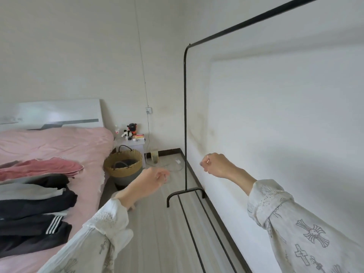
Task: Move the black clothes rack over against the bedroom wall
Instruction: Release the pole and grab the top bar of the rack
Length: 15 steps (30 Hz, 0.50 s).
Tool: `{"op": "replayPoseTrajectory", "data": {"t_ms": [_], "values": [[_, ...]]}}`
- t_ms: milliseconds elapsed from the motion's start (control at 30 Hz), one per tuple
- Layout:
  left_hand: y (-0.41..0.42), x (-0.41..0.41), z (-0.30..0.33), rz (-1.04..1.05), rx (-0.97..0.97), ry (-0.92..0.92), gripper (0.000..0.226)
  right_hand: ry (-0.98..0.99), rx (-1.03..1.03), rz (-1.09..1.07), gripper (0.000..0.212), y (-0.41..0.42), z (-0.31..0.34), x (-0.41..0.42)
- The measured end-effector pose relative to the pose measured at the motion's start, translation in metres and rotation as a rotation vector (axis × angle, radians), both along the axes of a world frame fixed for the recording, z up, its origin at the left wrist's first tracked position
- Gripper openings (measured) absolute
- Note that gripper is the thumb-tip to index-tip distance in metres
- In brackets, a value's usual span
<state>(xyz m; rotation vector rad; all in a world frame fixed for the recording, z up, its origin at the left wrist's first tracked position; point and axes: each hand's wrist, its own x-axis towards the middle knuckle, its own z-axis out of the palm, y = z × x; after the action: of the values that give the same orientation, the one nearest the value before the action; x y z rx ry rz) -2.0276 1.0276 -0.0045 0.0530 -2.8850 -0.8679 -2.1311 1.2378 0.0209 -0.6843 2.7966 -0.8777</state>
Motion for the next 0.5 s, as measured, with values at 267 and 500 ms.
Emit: {"op": "replayPoseTrajectory", "data": {"t_ms": [267, 500], "values": [[-0.043, -0.188, 0.073, -0.140, 0.040, 0.173, 0.026, 0.189, -0.024, -0.212, 0.025, -0.015, 0.079, -0.139], [-0.042, -0.317, 0.121, -0.333, 0.117, 0.384, 0.026, 0.528, -0.010, -0.392, 0.026, -0.018, 0.159, -0.208]]}}
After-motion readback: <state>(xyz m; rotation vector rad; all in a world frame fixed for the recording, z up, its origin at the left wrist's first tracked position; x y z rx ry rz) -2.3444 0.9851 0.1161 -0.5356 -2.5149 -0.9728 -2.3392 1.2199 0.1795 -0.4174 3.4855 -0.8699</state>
